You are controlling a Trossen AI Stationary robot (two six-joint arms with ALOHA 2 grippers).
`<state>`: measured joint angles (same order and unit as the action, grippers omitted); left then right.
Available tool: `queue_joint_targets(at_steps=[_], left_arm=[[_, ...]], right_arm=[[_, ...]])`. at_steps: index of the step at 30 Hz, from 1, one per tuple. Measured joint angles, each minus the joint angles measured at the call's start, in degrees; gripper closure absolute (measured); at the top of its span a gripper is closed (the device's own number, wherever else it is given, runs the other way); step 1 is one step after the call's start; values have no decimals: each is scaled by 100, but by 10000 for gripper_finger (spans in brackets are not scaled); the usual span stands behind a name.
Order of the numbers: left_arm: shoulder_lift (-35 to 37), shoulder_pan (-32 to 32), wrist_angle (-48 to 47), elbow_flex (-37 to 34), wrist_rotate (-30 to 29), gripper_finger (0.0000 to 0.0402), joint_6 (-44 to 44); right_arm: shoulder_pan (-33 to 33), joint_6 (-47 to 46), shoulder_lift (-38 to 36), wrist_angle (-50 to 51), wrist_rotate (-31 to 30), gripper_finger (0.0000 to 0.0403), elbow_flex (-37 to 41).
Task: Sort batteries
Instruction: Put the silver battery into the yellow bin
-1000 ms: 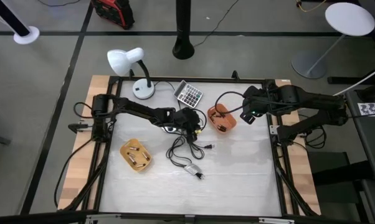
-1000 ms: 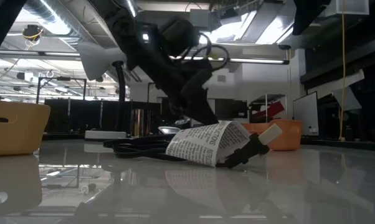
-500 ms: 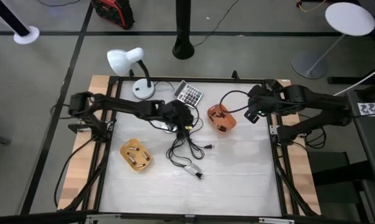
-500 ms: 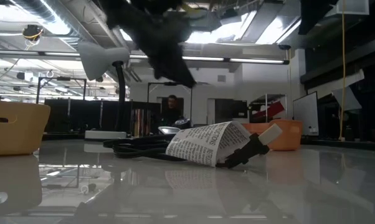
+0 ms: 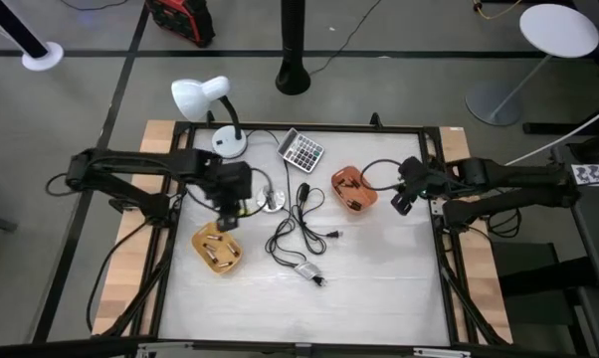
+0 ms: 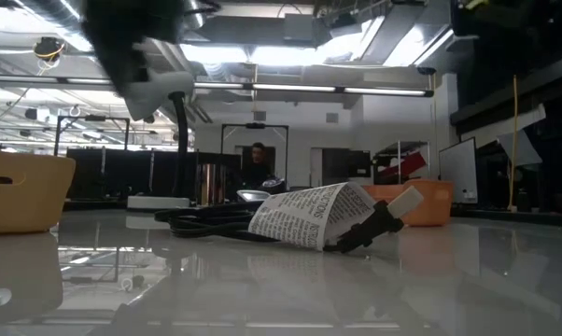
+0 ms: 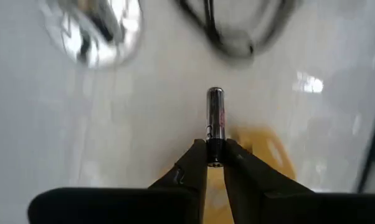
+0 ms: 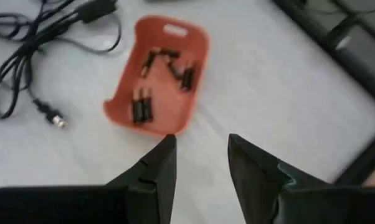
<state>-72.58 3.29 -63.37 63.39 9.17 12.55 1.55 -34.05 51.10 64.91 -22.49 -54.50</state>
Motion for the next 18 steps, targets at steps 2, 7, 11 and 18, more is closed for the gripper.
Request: queue_joint_targets(at_steps=[2, 7, 11, 18], left_arm=[[119, -154, -499, 1, 96, 362, 94], [237, -540, -1175, -8, 121, 364, 504], [232, -897, -1322, -14, 120, 354, 899], [230, -1567, -1451, -15, 46, 346, 1447]], right_arm=[[-1, -1, -144, -383, 153, 265, 321], [-1, 2, -461, -1206, 273, 265, 1028], [-1, -17, -664, -1557, 451, 265, 1400], [-1, -18, -690, -2030, 622, 265, 1600]])
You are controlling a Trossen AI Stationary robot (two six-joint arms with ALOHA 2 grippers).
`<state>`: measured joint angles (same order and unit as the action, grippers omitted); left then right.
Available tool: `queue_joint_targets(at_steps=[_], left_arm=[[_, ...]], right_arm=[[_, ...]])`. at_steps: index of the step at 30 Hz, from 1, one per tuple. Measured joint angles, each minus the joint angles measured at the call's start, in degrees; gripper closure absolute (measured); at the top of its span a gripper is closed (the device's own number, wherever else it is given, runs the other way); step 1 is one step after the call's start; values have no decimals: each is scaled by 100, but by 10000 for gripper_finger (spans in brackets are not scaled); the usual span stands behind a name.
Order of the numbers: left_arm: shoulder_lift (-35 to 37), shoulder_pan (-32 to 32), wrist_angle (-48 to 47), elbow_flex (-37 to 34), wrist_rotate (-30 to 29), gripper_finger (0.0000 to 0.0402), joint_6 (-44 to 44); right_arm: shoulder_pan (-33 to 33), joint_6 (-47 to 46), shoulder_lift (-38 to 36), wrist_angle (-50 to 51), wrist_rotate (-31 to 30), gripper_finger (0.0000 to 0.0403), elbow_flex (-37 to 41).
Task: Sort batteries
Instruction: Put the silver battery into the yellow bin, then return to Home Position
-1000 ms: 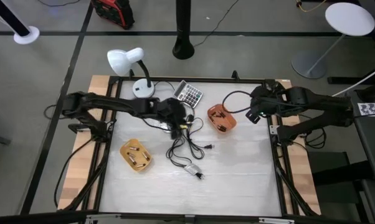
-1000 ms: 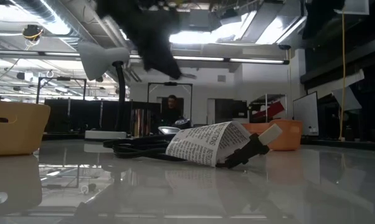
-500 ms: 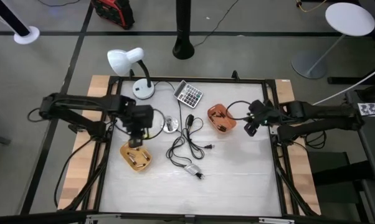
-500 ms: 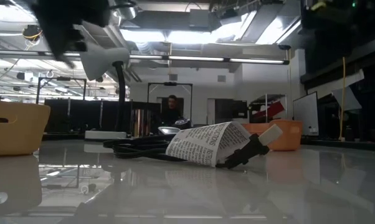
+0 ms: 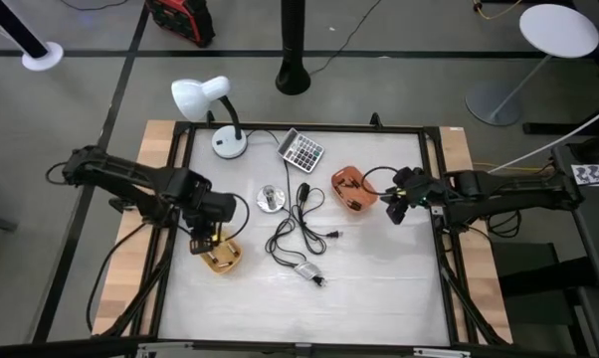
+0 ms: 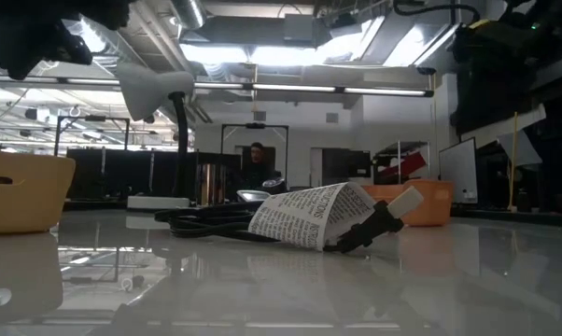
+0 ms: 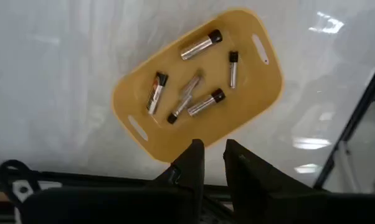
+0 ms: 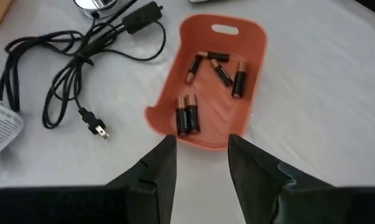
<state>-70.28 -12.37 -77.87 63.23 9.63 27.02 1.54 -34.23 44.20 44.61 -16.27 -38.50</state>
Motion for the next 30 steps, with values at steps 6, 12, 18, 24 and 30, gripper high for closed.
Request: queue_joint_targets(at_steps=[6, 12, 18, 24, 30], left_arm=[[0, -374, 21, -1, -611, 337, 203], [-2, -538, -8, -2, -687, 318, 134], [330, -736, -485, -3, -822, 319, -48], [1697, -877, -274, -3, -1884, 325, 260], [2954, -980, 62, -3, -2957, 323, 414]], right_arm=[[0, 1, 70, -292, 7, 265, 0], [0, 1, 78, -453, 7, 265, -2], [0, 5, 79, -442, 7, 265, 0], [-1, 23, 43, -450, -94, 265, -1], [-7, 504, -162, -797, -200, 265, -2]])
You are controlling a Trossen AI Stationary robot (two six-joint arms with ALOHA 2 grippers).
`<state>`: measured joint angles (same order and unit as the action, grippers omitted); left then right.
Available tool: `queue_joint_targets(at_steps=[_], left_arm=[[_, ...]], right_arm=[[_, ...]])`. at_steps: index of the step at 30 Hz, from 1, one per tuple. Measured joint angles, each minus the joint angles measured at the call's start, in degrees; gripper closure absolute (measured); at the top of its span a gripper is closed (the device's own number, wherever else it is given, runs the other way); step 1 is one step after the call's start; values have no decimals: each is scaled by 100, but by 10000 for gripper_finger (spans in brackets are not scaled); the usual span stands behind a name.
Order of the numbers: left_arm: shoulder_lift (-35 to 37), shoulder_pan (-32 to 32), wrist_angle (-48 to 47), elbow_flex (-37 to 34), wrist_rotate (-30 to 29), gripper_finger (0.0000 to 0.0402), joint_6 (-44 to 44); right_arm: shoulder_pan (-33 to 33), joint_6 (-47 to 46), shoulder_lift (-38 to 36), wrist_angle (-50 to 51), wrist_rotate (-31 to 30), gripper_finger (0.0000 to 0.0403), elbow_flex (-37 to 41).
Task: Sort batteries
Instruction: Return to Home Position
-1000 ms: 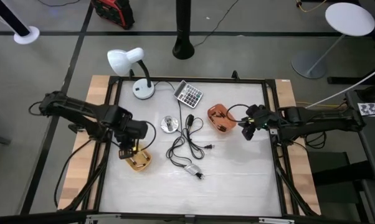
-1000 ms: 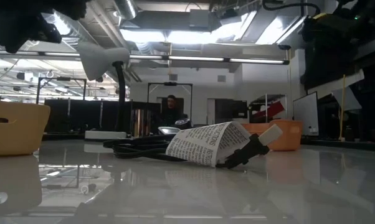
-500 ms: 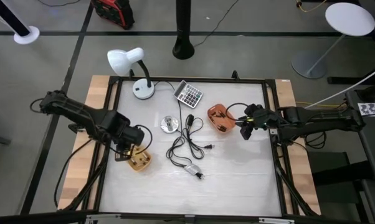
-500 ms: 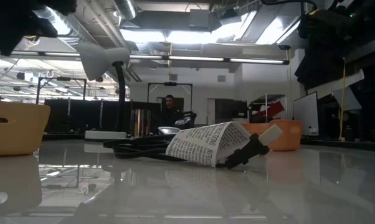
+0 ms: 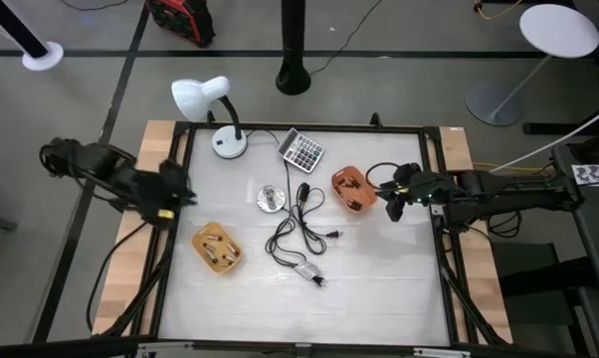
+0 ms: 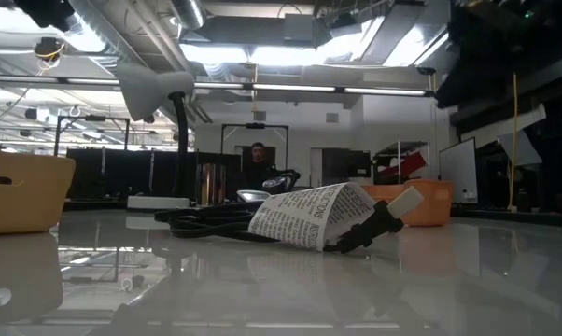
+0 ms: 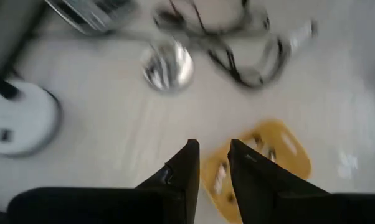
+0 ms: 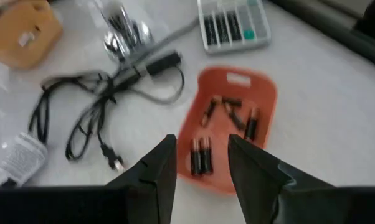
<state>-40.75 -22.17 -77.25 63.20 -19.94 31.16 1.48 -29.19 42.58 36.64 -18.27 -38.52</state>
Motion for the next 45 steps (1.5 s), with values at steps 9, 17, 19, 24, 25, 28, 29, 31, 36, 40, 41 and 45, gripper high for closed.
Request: queue_joint_targets(at_steps=[9, 17, 19, 24, 25, 28, 29, 31, 36, 40, 41, 45], left_arm=[[1181, 2, 160, -96, -1539, 323, -203], [2222, 2, 2793, -1864, -1753, 323, -708], [2380, 2, 3584, -2469, -1751, 323, -899], [2507, 2, 5181, -3704, -1739, 319, -1173], [2506, 2, 5519, -3922, -1737, 318, -1227], [2506, 2, 6483, -4482, -1734, 318, -1425], [2506, 2, 6792, -4647, -1738, 318, -1512], [2507, 2, 7328, -4943, -1736, 318, -1674], [2511, 2, 8238, -5469, -1737, 318, -2012], [2511, 2, 8448, -5671, -1736, 318, -1980], [2511, 2, 8453, -5704, -1737, 318, -1946], [2511, 2, 8508, -5839, -1736, 318, -1874]], right_arm=[[0, 424, -886, -42, -681, 265, -4], [0, 294, -1773, 652, -784, 265, -4], [0, 467, -2022, 694, -959, 265, -4], [0, 1040, -2721, 702, -797, 265, -4], [0, 1117, -2845, 699, -772, 265, -4], [0, 1189, -3143, 756, -767, 265, -4], [0, 1189, -3225, 824, -767, 265, -4], [0, 1172, -3371, 821, -764, 265, 81], [0, 1301, -3739, 54, -473, 265, 731], [0, 1314, -3974, -624, -90, 265, 1347], [0, 1287, -4027, -811, 9, 265, 1489], [0, 1266, -4164, -1731, 397, 265, 2119]])
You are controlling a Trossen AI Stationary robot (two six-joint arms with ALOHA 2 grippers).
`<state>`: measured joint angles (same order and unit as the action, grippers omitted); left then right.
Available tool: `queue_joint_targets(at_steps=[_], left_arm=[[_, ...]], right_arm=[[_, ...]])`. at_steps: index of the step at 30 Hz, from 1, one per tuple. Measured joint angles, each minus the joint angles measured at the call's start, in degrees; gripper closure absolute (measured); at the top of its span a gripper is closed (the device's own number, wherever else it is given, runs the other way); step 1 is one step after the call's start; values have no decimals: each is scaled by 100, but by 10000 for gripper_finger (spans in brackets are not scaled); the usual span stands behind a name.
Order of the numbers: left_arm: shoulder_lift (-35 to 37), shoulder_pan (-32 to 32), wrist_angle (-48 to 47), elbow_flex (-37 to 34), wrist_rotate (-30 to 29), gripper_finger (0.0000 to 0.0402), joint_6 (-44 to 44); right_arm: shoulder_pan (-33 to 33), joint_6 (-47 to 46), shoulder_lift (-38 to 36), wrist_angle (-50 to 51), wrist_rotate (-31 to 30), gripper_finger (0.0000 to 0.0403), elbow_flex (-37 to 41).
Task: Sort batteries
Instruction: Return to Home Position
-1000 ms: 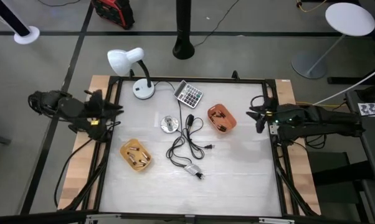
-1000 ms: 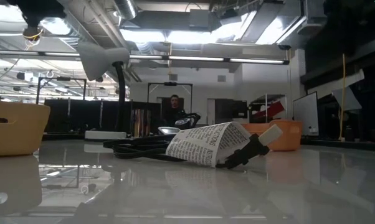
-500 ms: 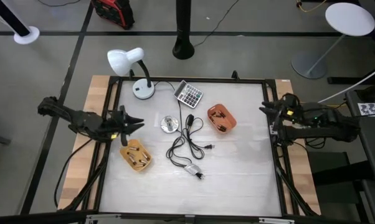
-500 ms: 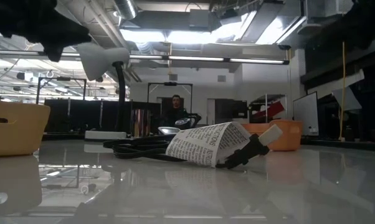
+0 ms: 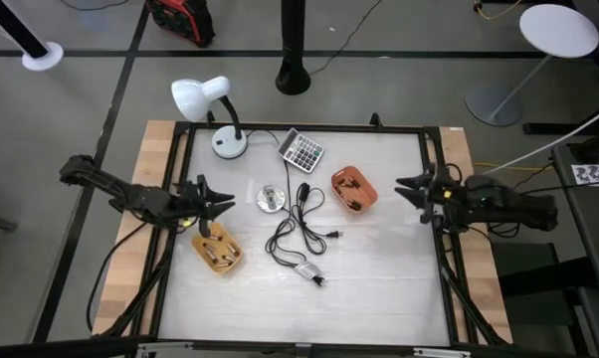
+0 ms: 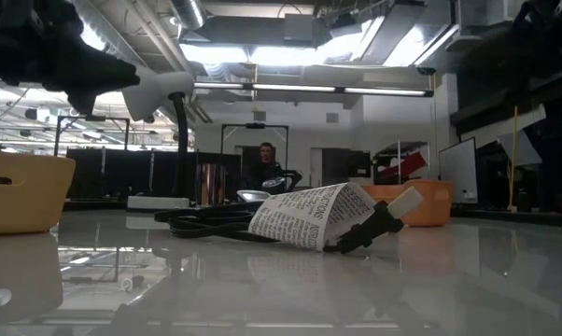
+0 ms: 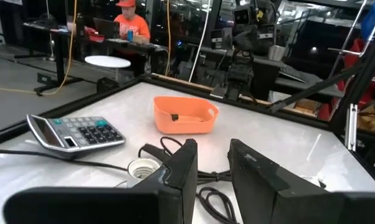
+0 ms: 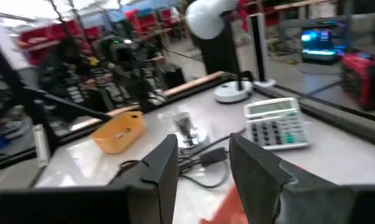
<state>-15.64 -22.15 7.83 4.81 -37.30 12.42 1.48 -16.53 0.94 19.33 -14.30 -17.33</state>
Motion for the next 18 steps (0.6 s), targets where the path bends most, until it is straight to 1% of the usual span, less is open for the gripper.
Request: queue_joint_targets(at_steps=[3, 6, 12, 14, 18], left_arm=[[-4, 0, 310, -187, 0, 318, -103], [-2, 0, 586, -371, 10, 318, -114], [-2, 0, 462, -423, 288, 318, -149], [-4, 0, 466, -423, 320, 318, -321], [-4, 0, 468, -423, 322, 318, -611]], right_arm=[[0, -83, -17, -703, 230, 265, 468], [0, -240, -14, -1251, 327, 265, 897], [0, -424, -14, -2161, 341, 265, 1556], [0, -446, -8, -2306, 344, 265, 1662], [0, -426, 5, -2270, 294, 265, 1662]])
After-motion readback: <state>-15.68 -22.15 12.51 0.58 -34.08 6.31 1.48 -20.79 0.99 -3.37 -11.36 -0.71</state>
